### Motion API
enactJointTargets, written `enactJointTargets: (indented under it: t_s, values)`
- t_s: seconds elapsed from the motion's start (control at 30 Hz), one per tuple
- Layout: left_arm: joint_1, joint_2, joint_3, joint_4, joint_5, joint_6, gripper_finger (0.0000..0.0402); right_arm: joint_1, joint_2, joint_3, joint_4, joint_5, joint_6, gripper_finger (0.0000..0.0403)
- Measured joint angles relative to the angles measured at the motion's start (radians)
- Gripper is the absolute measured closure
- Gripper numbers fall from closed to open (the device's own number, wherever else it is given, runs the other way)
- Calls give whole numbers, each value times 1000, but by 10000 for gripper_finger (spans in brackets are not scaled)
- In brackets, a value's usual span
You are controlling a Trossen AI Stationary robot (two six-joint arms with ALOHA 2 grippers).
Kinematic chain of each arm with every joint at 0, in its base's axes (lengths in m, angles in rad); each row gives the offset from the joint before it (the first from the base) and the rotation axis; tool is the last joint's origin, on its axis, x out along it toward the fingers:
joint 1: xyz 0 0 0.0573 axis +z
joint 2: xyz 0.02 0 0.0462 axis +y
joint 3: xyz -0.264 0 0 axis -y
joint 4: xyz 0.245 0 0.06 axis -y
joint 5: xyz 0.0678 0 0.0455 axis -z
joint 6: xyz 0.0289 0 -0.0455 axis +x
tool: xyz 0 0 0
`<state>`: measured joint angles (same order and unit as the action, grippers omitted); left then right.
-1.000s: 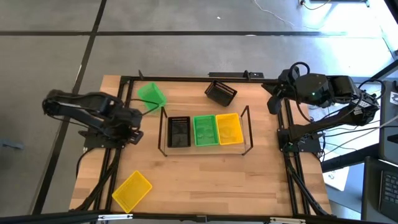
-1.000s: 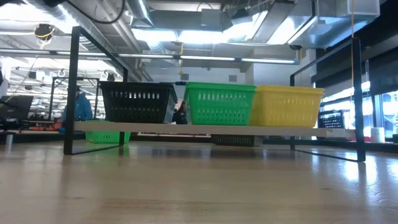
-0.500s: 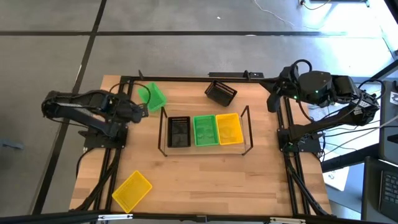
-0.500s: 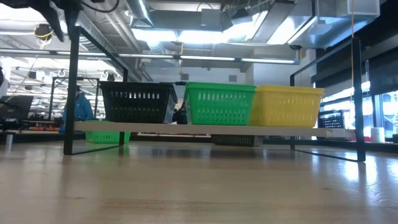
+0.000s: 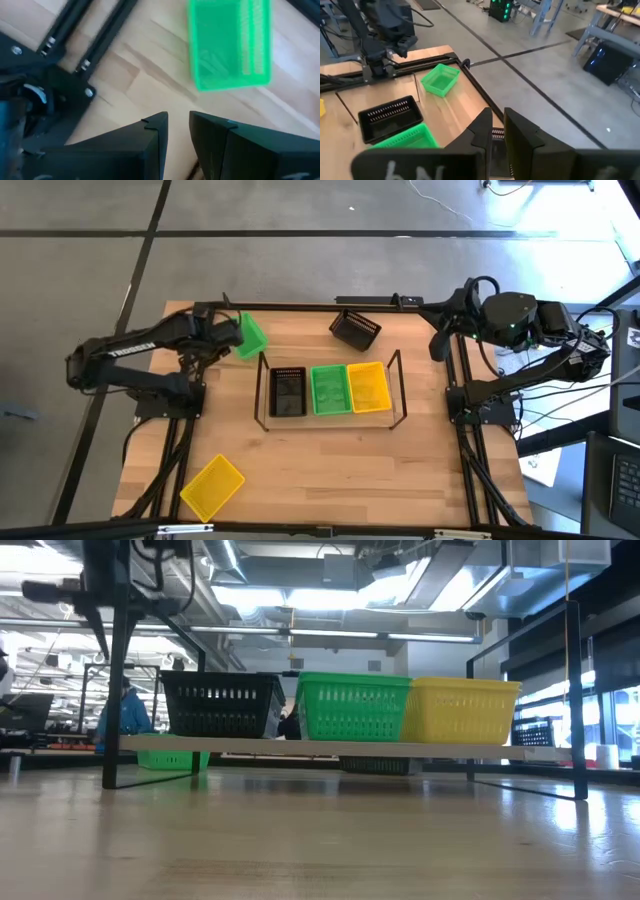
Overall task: Stack baskets on shelf by color
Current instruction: Stack the green bin on top of the green bin on the shelf
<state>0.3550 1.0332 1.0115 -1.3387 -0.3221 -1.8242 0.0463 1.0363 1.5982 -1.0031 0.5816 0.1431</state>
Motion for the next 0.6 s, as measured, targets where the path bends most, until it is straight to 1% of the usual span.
enactJointTargets:
  t_s: [0.17,0.3,0.37,0.47,0.6]
  values:
    - [126,0,-90,177,45,111,332,0,0,0,0,-1,-43,356]
    - [213,1,-172,348,57,213,332,0,0,0,0,-8,-75,356]
    - [247,1,-202,371,55,240,332,0,0,0,0,-8,-76,356]
    - [285,1,-228,378,53,241,332,0,0,0,0,-9,-75,356]
    - [319,1,-267,427,52,266,332,0,0,0,0,-9,-75,356]
